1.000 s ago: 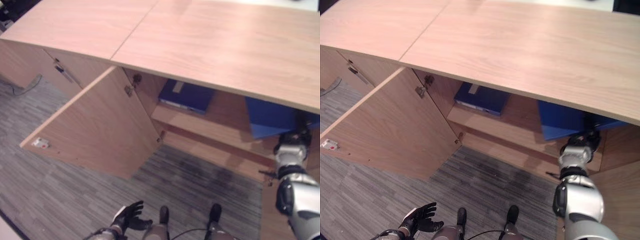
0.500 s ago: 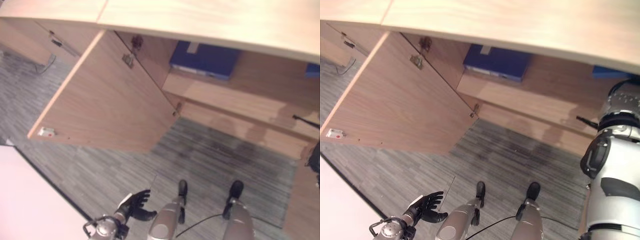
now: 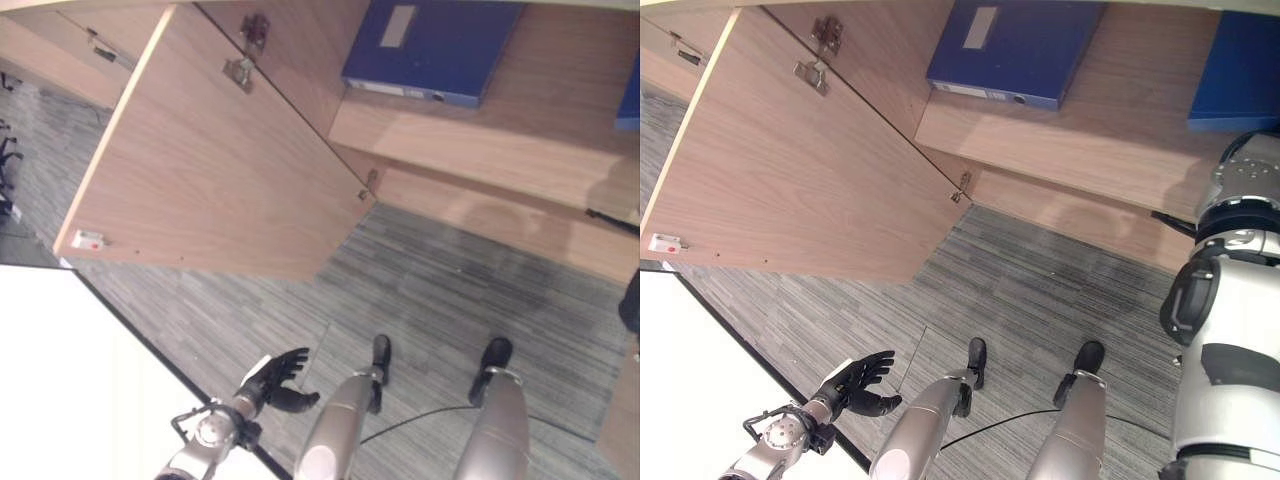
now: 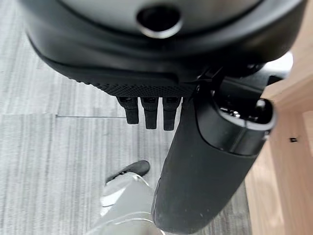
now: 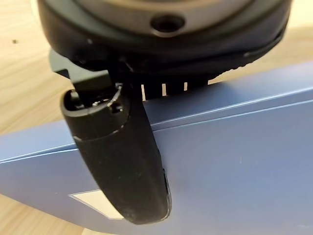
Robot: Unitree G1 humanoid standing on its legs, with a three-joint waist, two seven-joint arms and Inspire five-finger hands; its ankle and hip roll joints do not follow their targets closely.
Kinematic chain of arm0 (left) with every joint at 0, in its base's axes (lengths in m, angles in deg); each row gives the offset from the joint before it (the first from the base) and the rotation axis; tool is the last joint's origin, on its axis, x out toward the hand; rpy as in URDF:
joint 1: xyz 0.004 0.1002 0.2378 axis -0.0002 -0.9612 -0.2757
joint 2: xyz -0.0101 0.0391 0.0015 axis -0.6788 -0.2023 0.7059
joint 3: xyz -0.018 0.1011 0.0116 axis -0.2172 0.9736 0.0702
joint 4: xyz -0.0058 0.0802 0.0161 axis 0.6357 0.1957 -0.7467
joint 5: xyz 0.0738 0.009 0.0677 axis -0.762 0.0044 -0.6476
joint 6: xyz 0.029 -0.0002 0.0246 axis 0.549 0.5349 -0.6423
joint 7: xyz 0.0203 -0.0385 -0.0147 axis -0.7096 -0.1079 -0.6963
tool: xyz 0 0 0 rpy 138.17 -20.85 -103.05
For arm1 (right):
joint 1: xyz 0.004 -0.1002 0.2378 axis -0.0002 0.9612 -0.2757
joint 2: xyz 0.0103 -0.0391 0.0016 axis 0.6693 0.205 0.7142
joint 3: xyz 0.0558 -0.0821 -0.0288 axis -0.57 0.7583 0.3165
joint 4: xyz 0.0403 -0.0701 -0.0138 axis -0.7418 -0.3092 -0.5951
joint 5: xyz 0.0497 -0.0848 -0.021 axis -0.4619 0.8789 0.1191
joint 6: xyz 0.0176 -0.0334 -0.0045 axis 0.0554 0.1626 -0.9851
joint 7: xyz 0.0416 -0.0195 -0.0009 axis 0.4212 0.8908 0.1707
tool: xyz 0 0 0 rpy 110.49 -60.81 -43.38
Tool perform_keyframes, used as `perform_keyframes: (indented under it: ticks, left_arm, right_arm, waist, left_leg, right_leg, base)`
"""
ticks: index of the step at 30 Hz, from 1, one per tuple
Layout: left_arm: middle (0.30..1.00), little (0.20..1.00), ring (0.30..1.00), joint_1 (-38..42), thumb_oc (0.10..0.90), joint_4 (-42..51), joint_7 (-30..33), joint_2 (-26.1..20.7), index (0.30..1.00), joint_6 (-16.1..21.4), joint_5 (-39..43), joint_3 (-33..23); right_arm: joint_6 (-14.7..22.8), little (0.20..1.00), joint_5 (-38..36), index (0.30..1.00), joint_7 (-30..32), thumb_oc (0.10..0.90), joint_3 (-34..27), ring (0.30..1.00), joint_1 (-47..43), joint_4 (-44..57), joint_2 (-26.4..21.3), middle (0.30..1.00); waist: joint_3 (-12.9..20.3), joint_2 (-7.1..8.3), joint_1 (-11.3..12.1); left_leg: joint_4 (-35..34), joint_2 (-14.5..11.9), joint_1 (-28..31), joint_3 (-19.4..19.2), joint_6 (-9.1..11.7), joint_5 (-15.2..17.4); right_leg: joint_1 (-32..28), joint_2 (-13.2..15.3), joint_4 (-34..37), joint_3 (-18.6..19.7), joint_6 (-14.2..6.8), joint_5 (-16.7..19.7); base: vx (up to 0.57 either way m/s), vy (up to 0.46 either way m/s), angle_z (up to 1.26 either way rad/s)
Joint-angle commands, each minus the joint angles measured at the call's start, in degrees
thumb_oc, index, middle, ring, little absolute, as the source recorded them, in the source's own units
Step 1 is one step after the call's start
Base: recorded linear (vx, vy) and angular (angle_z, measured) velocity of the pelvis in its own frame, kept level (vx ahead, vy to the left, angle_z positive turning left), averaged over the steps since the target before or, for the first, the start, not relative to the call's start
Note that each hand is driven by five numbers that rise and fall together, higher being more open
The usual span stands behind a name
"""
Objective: Put the empty folder in the office cabinet
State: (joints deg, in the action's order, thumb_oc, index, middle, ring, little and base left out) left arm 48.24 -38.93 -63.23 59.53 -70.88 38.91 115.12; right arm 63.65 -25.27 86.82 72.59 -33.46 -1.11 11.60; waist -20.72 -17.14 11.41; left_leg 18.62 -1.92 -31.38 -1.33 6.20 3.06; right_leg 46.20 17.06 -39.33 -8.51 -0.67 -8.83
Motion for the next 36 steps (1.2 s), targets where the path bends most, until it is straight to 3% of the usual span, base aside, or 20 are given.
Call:
perform_keyframes:
  ticks: [1,7,8,9,14,16,18,19,20,21,24,25,28,31,36]
  left_arm:
    - [0.900,0.900,0.900,-3.3,0.800,1.1,0.2,-7.3,0.900,1.7,2.8,-1.0]
    - [0.900,0.900,0.900,-4.5,0.800,3.3,-0.5,-7.7,0.900,1.7,3.7,-1.3]
    - [0.900,0.900,0.900,-4.7,0.800,3.5,-0.5,-7.8,0.900,1.7,3.6,-1.4]
    - [0.900,0.900,0.900,-5.0,0.800,3.7,-0.7,-8.0,0.900,1.7,3.4,-1.7]
    - [0.900,0.900,0.900,-4.9,0.800,1.4,-0.4,-8.3,0.900,1.4,2.6,-1.8]
    - [0.900,0.900,0.900,-4.2,0.800,-0.4,0.3,-9.0,0.900,0.6,0.8,-1.0]
    - [0.900,0.900,0.900,-3.4,0.800,-1.4,0.8,-9.2,0.900,0.2,0.1,-0.6]
    - [0.900,0.900,0.900,-3.2,0.800,-2.2,1.2,-9.2,0.900,0.0,-1.3,-0.7]
    - [0.900,0.900,0.900,-3.1,0.800,-2.2,1.2,-9.1,0.900,0.1,-1.3,-0.7]
    - [0.900,0.900,0.900,-3.4,0.800,-2.8,1.2,-9.0,0.900,-0.3,-1.9,-0.6]
    - [0.900,0.900,0.900,-3.0,0.800,-3.5,1.0,-8.5,0.900,-0.6,-2.6,-0.5]
    - [0.900,0.900,0.900,-2.9,0.800,-4.0,0.7,-8.6,0.900,-1.1,-2.8,-0.7]
    - [0.900,0.900,0.900,-2.6,0.800,-4.2,0.7,-7.8,0.900,-1.4,-2.3,-1.2]
    - [0.900,0.900,0.900,-3.5,0.800,-4.8,0.5,-6.4,0.900,-1.6,-1.1,-2.3]
    - [0.900,0.900,0.900,-3.7,0.800,-6.1,1.0,-5.0,0.900,-1.6,-0.4,-2.8]
  right_arm:
    - [1.9,0.300,4.4,0.300,-2.8,0.400,5.9,0.300,-4.2,9.0,-3.7,0.300]
    - [1.7,0.300,5.1,0.300,-2.9,0.400,5.2,0.300,-2.7,9.2,-4.1,0.300]
    - [1.6,0.432,5.1,0.432,-2.9,0.488,5.0,0.432,-2.4,9.4,-4.1,0.432]
    - [1.2,0.900,5.7,0.900,-3.1,0.800,5.1,0.900,-2.1,9.3,-4.4,0.900]
    - [-3.1,0.900,8.3,0.900,-1.7,0.800,8.1,0.900,-4.0,4.3,-6.1,0.900]
    - [-9.6,0.900,10.7,0.900,0.9,0.800,10.7,0.900,-6.7,-2.9,-7.5,0.900]
    - [-11.5,0.900,9.7,0.900,2.0,0.800,11.9,0.900,-7.8,-4.7,-7.0,0.900]
    - [-13.0,0.900,9.9,0.900,2.4,0.800,12.5,0.900,-8.4,-5.1,-6.6,0.900]
    - [-13.1,0.900,9.9,0.900,2.4,0.800,12.6,0.900,-8.5,-5.1,-6.7,0.900]
    - [-16.4,0.900,12.1,0.900,2.9,0.800,14.0,0.900,-8.9,-7.2,-7.6,0.900]
    - [-18.6,0.900,11.4,0.900,2.5,0.800,14.3,0.900,-9.0,-10.5,-9.0,0.900]
    - [-20.7,0.900,12.9,0.900,3.8,0.800,14.8,0.900,-9.2,-13.1,-10.9,0.900]
    - [-21.4,0.900,12.5,0.900,4.4,0.800,14.5,0.900,-8.6,-14.9,-12.0,0.900]
    - [-20.7,0.900,12.4,0.900,6.7,0.800,13.0,0.900,-7.1,-14.3,-12.9,0.900]
    - [-20.6,0.900,13.3,0.900,8.4,0.800,12.5,0.900,-6.7,-13.7,-12.0,0.900]
  waist:
    - [4.1,-1.59,1.5]
    - [4.5,-2.87,2.1]
    - [4.6,-3.04,2.2]
    - [4.8,-3.15,2.3]
    - [4.8,-2.28,1.8]
    - [4.8,-1.13,1.1]
    - [4.6,-0.35,0.8]
    - [4.4,0.23,0.3]
    - [4.7,0.37,0.2]
    - [4.8,1.16,0.1]
    - [5.2,1.68,0.0]
    - [5.2,1.97,0.1]
    - [5.6,2.31,0.0]
    - [6.1,2.37,0.1]
    - [6.3,2.04,0.2]
  left_leg:
    - [5.0,0.5,-5.2,1.9,-0.5,3.7]
    - [4.9,1.2,-5.9,2.0,-0.7,3.7]
    - [4.7,1.4,-5.8,2.0,-0.7,3.8]
    - [4.4,1.7,-5.4,2.0,-0.6,3.9]
    - [3.9,1.6,-4.3,2.2,-0.4,3.9]
    - [2.9,1.4,-3.0,2.4,-0.2,4.0]
    - [2.3,1.3,-2.4,2.4,-0.2,4.0]
    - [0.5,0.9,-1.6,1.9,-0.3,2.3]
    - [0.3,1.0,-1.0,2.3,-0.2,3.3]
    - [-1.1,0.7,0.0,1.9,-0.1,1.7]
    - [-3.2,0.9,2.4,2.7,0.3,2.3]
    - [-4.5,0.7,3.5,2.4,0.3,0.9]
    - [-6.0,0.6,5.7,3.3,0.7,1.4]
    - [-10.0,-0.3,8.5,2.9,1.1,-1.8]
    - [-13.6,-1.0,10.4,2.8,0.8,-3.2]
  right_leg:
    - [-2.5,-2.7,-5.7,2.8,-5.1,-12.1]
    - [-1.5,-1.6,-7.1,3.0,-5.6,-12.8]
    - [-1.6,-1.5,-7.2,2.9,-5.5,-12.9]
    - [-2.0,-1.5,-7.2,3.0,-5.5,-13.1]
    - [-3.0,-1.5,-7.4,2.8,-5.2,-13.3]
    - [-4.2,-2.0,-6.6,2.3,-4.8,-13.4]
    - [-4.6,-2.4,-6.1,2.0,-4.6,-13.3]
    - [-5.0,-2.8,-4.6,0.9,-4.3,-11.3]
    - [-5.7,-3.1,-4.5,1.5,-4.5,-12.4]
    - [-6.5,-3.1,-3.0,0.5,-4.2,-10.4]
    - [-8.9,-3.7,-1.4,0.5,-4.3,-11.7]
    - [-10.2,-3.6,0.1,-0.7,-4.0,-10.1]
    - [-12.9,-3.9,1.8,-0.6,-4.2,-11.0]
    - [-16.7,-4.0,7.5,-2.7,-4.2,-7.5]
    - [-18.5,-4.6,11.3,-3.0,-4.7,-5.5]
  base:
    - [0.00,0.000,0.00]
    - [0.02,0.015,0.04]
    - [0.02,0.018,0.07]
    - [0.03,0.022,0.06]
    - [0.03,0.001,0.04]
    - [0.03,-0.027,0.04]
    - [-0.04,-0.026,0.03]
    - [0.00,0.000,0.00]
    - [-0.08,0.001,-0.05]
    - [0.10,-0.027,-0.02]
    - [-0.01,-0.022,-0.03]
    - [0.03,-0.023,0.08]
    - [0.04,-0.024,0.04]
    - [-0.05,0.025,0.03]
    - [-0.01,0.010,0.00]
